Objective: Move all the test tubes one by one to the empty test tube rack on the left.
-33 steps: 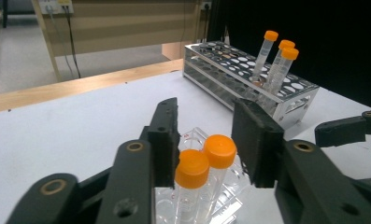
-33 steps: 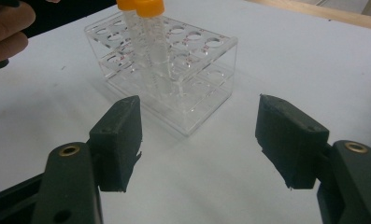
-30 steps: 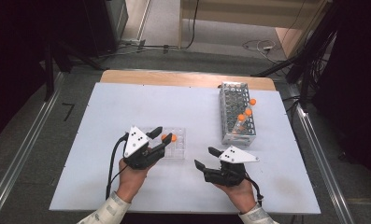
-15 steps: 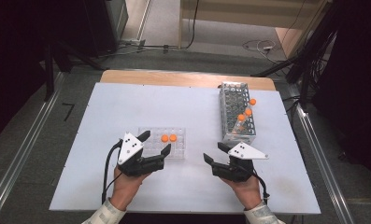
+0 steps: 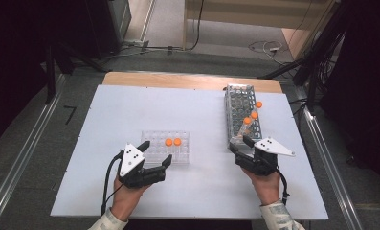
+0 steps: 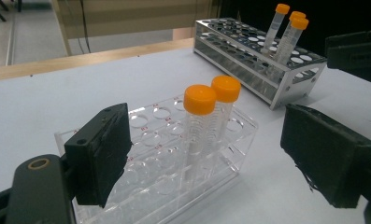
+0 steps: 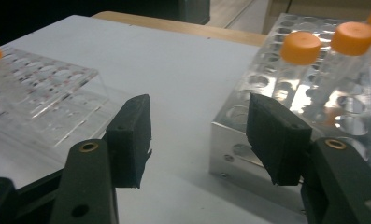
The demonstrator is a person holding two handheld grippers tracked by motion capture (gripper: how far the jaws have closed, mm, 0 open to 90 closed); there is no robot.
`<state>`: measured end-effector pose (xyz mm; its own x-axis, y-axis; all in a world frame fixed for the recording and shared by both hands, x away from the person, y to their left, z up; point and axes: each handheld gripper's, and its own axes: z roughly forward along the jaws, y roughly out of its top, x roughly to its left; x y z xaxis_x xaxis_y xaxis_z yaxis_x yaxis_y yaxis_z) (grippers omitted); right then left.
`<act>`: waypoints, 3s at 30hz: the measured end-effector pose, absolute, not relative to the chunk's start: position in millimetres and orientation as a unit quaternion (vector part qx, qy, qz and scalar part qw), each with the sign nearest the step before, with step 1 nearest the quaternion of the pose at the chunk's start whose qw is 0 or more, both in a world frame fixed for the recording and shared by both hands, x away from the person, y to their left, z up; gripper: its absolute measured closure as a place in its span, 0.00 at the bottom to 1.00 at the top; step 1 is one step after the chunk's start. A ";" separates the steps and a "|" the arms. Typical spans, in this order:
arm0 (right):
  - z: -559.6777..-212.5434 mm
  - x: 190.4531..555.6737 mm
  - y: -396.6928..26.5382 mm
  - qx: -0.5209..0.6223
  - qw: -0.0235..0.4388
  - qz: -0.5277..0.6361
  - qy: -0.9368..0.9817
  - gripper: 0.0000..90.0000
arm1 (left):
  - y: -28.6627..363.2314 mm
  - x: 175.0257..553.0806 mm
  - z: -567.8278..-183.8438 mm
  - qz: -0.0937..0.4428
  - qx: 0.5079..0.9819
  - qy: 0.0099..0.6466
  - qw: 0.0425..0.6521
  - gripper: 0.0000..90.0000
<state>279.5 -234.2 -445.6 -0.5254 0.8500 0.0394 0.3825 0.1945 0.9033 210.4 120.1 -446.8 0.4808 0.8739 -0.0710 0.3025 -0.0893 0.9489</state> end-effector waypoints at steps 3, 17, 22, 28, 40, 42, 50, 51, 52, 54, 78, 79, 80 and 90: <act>-445.5 285.9 -240.5 0.431 0.256 0.472 0.725 0.45 | 120.2 210.2 -446.5 0.276 0.685 0.429 0.521 0.18; -453.4 316.7 -245.9 0.461 0.288 0.449 0.709 0.58 | 120.3 210.3 -447.6 0.278 0.684 0.432 0.519 0.19; -456.7 326.3 -246.1 0.468 0.295 0.444 0.705 0.62 | 120.8 210.1 -447.2 0.281 0.682 0.433 0.519 0.19; -459.4 337.1 -247.8 0.478 0.291 0.444 0.700 0.67 | 120.1 210.1 -447.8 0.280 0.682 0.433 0.518 0.20; -463.7 345.9 -243.8 0.479 0.291 0.437 0.703 0.75 | 120.6 210.4 -448.4 0.278 0.685 0.432 0.516 0.20; -463.5 345.6 -243.4 0.478 0.293 0.437 0.703 0.78 | 120.5 210.4 -448.5 0.278 0.685 0.433 0.516 0.20; -456.6 342.2 -244.7 0.472 0.301 0.445 0.699 0.79 | 120.2 210.6 -448.8 0.277 0.686 0.432 0.516 0.20; -455.1 341.5 -244.9 0.472 0.301 0.446 0.699 0.79 | 120.3 210.7 -448.8 0.277 0.686 0.432 0.516 0.20; -453.6 340.9 -245.0 0.470 0.303 0.448 0.697 0.79 | 120.4 210.7 -448.8 0.277 0.685 0.433 0.517 0.20; -449.6 338.9 -245.1 0.467 0.308 0.450 0.696 0.79 | 120.5 210.7 -448.6 0.277 0.684 0.433 0.517 0.20; -408.6 295.2 -240.7 0.414 0.309 0.502 0.694 0.80 | 120.7 209.0 -446.4 0.279 0.682 0.428 0.523 0.20; -408.1 293.0 -239.6 0.409 0.307 0.504 0.696 0.80 | 120.6 208.8 -446.3 0.280 0.683 0.429 0.521 0.20; -407.6 290.3 -238.2 0.406 0.304 0.505 0.698 0.80 | 120.4 208.7 -446.4 0.280 0.683 0.429 0.521 0.20; -417.3 269.4 -223.0 0.376 0.272 0.503 0.729 0.80 | 118.5 207.1 -446.1 0.279 0.686 0.424 0.521 0.20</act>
